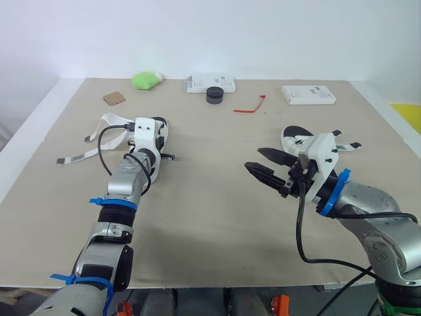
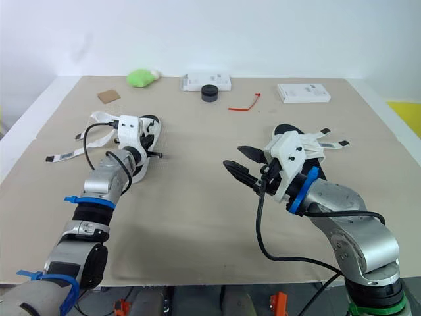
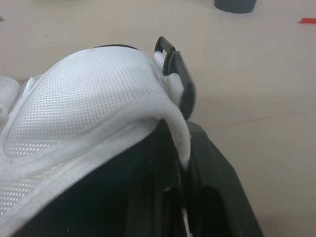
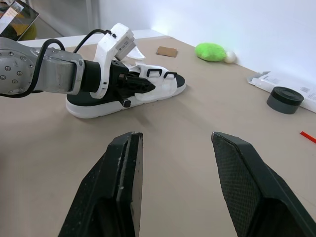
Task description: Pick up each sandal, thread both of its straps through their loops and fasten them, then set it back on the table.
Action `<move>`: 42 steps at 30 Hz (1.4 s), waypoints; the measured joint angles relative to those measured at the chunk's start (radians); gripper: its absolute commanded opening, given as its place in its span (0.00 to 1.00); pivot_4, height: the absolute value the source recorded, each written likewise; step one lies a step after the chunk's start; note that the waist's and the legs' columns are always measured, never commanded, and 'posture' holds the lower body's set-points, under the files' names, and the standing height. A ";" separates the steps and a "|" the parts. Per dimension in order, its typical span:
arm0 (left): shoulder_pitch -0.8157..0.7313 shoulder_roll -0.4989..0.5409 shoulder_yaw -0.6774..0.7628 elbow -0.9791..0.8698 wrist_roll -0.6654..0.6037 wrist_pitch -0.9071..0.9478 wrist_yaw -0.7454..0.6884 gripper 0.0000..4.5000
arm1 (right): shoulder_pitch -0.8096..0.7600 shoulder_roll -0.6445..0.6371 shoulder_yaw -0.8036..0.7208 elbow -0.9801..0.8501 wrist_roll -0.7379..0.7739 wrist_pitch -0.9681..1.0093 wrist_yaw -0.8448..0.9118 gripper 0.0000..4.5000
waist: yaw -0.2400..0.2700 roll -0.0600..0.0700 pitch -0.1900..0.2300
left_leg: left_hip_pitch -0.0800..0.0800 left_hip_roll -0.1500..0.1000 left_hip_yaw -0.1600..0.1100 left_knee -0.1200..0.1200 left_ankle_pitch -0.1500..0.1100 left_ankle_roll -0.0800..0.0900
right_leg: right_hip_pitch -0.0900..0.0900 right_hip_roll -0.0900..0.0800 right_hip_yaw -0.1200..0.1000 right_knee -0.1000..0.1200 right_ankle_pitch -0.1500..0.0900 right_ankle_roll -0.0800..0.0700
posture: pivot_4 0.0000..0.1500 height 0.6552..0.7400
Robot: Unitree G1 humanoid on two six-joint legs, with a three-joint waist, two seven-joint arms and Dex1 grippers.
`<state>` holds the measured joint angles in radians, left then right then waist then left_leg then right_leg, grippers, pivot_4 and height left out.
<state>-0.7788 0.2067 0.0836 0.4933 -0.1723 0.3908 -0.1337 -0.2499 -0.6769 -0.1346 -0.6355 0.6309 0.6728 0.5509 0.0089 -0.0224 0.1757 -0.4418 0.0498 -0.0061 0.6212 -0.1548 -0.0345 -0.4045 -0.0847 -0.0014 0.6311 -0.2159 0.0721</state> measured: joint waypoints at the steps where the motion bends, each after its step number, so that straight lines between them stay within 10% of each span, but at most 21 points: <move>1: 0.000 0.000 0.000 0.000 0.000 0.000 0.000 0.01 | 0.000 0.000 0.001 0.000 0.000 0.000 0.002 0.55 | 0.000 0.000 0.000 | 0.000 0.000 0.000 0.000 0.000 0.000 | 0.000 0.000 0.000 0.000 0.000 0.000 | 1.00 1.00; 10: 0.018 0.002 -0.016 -0.034 0.003 0.000 -0.069 0.01 | 0.002 -0.011 0.003 0.001 -0.001 0.008 0.023 0.55 | 0.000 0.000 0.000 | -0.001 0.000 0.000 0.000 0.000 0.000 | -0.001 0.000 0.000 0.000 0.000 0.000 | 1.00 1.00; 27: 0.389 0.381 -0.254 -0.467 -0.240 -0.414 -1.351 0.01 | 0.104 -0.201 -0.227 0.036 0.349 0.148 0.218 0.55 | 0.001 0.001 0.000 | 0.000 0.002 0.002 -0.001 -0.003 -0.002 | -0.002 0.000 0.001 0.000 -0.004 -0.005 | 1.00 1.00; 34: 0.356 0.366 -0.285 -0.360 -0.234 -0.527 -1.476 0.01 | 0.158 -0.258 -0.176 0.020 0.280 0.134 0.255 0.55 | 0.001 0.001 0.000 | 0.000 0.003 0.002 0.000 -0.003 -0.002 | -0.001 0.001 0.001 0.000 -0.004 -0.004 | 1.00 1.00; 39: 0.330 0.294 -0.292 -0.251 -0.173 -0.590 -1.437 0.00 | 0.165 -0.260 -0.114 0.032 0.189 0.101 0.273 0.06 | 0.000 0.001 0.000 | -0.001 0.003 0.002 0.002 -0.003 -0.001 | -0.001 0.001 0.002 0.000 -0.003 -0.003 | 1.00 1.00; 42: 0.336 0.278 -0.288 -0.248 -0.168 -0.592 -1.418 0.00 | 0.169 -0.271 -0.103 0.032 0.188 0.086 0.325 0.01 | 0.002 0.004 -0.002 | 0.000 0.003 0.002 0.002 -0.003 -0.001 | 0.000 0.001 0.002 0.000 -0.003 -0.003 | 1.00 1.00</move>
<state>-0.4427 0.4850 -0.2041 0.2452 -0.3404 -0.2007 -1.5521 -0.0804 -0.9475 -0.2379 -0.6034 0.8191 0.7591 0.8760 0.0108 -0.0188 0.1741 -0.4422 0.0526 -0.0044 0.6234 -0.1577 -0.0359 -0.4049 -0.0833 0.0002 0.6313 -0.2189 0.0694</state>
